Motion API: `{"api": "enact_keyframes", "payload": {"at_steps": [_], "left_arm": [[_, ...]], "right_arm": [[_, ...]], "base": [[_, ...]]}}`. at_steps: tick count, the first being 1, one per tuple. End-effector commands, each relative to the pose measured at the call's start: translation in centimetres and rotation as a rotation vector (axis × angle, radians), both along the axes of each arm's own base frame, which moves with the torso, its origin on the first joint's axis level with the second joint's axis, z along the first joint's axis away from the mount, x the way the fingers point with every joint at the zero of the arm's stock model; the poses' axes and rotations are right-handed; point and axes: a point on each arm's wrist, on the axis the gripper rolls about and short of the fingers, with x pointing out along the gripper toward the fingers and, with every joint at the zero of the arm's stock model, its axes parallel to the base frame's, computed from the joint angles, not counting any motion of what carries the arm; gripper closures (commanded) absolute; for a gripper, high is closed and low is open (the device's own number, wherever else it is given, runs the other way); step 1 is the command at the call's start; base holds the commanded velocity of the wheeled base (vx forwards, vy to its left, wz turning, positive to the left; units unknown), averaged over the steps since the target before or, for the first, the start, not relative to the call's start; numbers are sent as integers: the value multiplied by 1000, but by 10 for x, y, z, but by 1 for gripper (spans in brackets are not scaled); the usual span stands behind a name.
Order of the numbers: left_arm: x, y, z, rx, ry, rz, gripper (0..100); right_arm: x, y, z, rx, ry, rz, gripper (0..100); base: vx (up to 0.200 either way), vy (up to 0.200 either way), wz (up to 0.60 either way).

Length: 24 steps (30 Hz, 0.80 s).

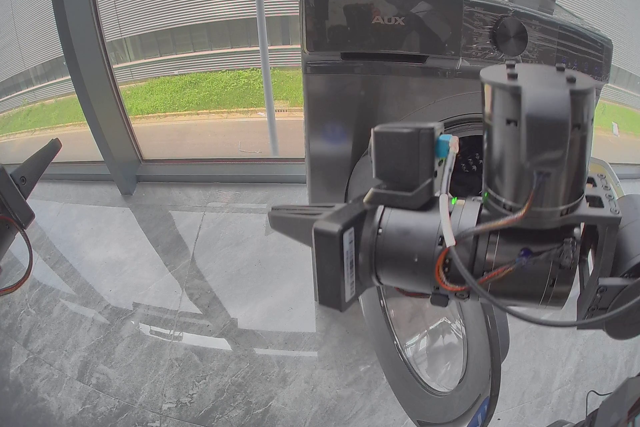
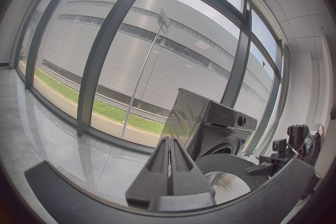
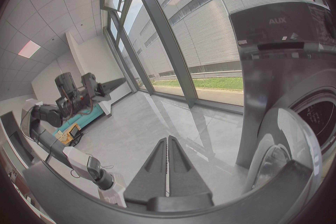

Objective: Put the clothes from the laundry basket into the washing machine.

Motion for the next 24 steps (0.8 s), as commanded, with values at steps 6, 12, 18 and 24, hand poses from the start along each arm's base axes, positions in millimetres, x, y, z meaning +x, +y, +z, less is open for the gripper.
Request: {"api": "enact_keyframes", "payload": {"at_steps": [6, 12, 18, 24], "left_arm": [[7, -1, 0, 3, 13, -1, 100], [7, -1, 1, 1, 13, -1, 100], [7, -1, 0, 3, 14, -1, 100], [7, -1, 0, 3, 14, -1, 100]], "right_arm": [[-20, -11, -15, -64, 39, 27, 100], [-35, -33, -18, -128, 104, 26, 100], [-51, -65, -36, -263, 166, -15, 100], [-51, -71, -51, -311, 190, -43, 100]], "base": [[0, 0, 0], [0, 0, 0], [0, 0, 0], [0, 0, 0]]}}
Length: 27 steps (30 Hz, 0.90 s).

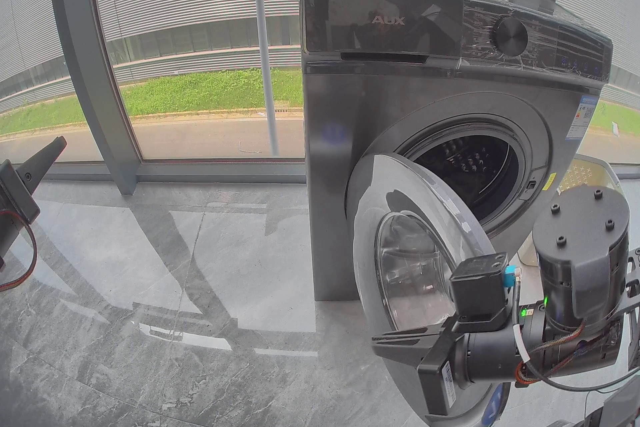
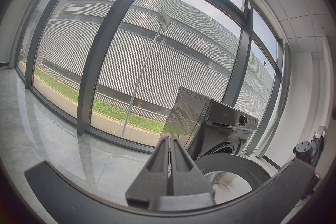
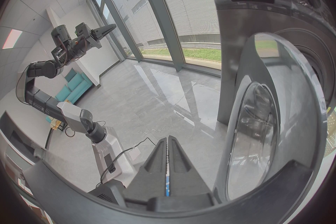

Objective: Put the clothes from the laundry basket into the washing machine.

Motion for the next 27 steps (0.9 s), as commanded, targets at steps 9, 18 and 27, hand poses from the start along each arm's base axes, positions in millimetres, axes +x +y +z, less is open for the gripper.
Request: {"api": "enact_keyframes", "payload": {"at_steps": [9, 18, 27], "left_arm": [[-1, 0, 0, 1, -4, -1, 100], [-1, -1, 0, 1, -4, -10, 100], [0, -1, -7, 3, 19, -5, 100]], "right_arm": [[1, -34, -11, -47, -6, -119, 100], [2, -61, -7, -35, -45, -239, 100], [6, -96, -13, -35, -48, -382, 100]], "base": [[0, 0, 0], [0, 0, 0], [0, 0, 0]]}}
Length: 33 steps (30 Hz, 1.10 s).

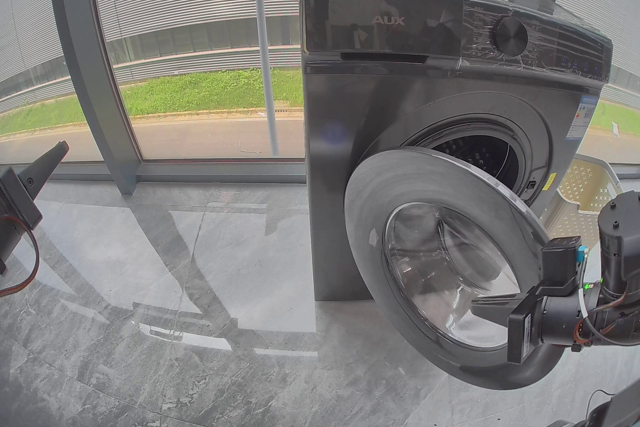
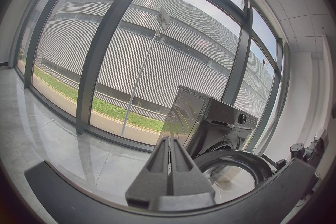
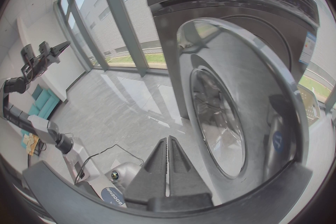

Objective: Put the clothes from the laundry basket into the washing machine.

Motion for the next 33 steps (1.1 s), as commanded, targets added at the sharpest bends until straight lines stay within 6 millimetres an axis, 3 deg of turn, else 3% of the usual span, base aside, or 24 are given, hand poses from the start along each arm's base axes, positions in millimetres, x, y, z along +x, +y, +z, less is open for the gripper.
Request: {"api": "enact_keyframes", "payload": {"at_steps": [1, 22, 33], "left_arm": [[0, 0, -4, 1, 14, 2, 100], [0, 0, -17, -6, 37, -28, 100], [-1, -1, -25, 3, 64, -69, 100]], "right_arm": [[0, -20, 3, 25, -23, -76, 100], [21, -52, 7, 31, -42, -286, 100], [22, -55, 7, 31, -42, -305, 100]], "base": [[0, 0, 0], [0, 0, 0], [0, -200, 0]]}}
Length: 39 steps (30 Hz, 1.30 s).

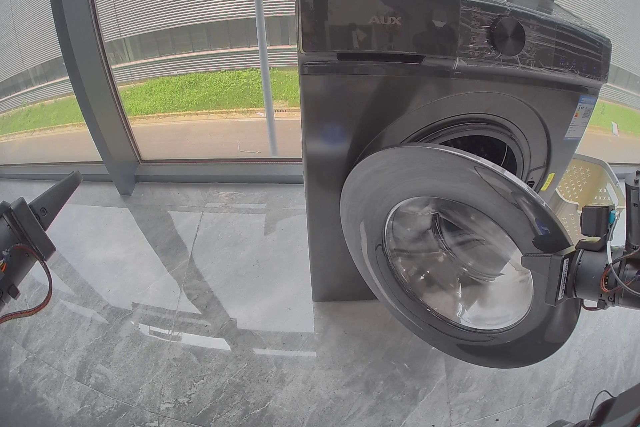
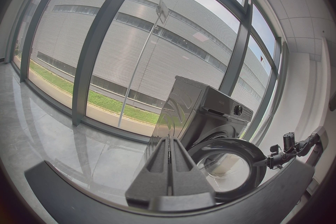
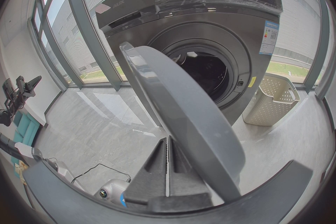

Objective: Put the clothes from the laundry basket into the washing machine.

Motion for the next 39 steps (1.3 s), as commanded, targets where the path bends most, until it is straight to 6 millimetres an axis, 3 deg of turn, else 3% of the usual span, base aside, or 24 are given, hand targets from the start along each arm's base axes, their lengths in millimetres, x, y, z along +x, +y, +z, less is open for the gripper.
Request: {"api": "enact_keyframes", "payload": {"at_steps": [1, 15, 23, 30, 31, 39], "left_arm": [[0, 0, -2, 2, 8, -4, 100], [0, 0, -4, 5, 12, -11, 100], [0, 0, -4, 4, 11, -11, 100], [0, 0, -3, 4, 9, -11, 100], [-1, 0, -3, 4, 8, -11, 100], [-1, 0, -4, 4, 9, -11, 100]], "right_arm": [[1, -1, 0, 0, 1, -8, 100], [5, -3, -2, -4, 7, -18, 100], [57, -6, -15, 20, -41, -5, 100], [81, -1, -22, 33, -57, 6, 100], [92, -4, -25, 32, -70, -18, 100], [124, -18, -15, 51, -199, -102, 100]], "base": [[0, -200, 0], [0, -171, 0], [0, 0, 0], [0, 0, 0], [0, 0, 0], [0, 0, 0]]}}
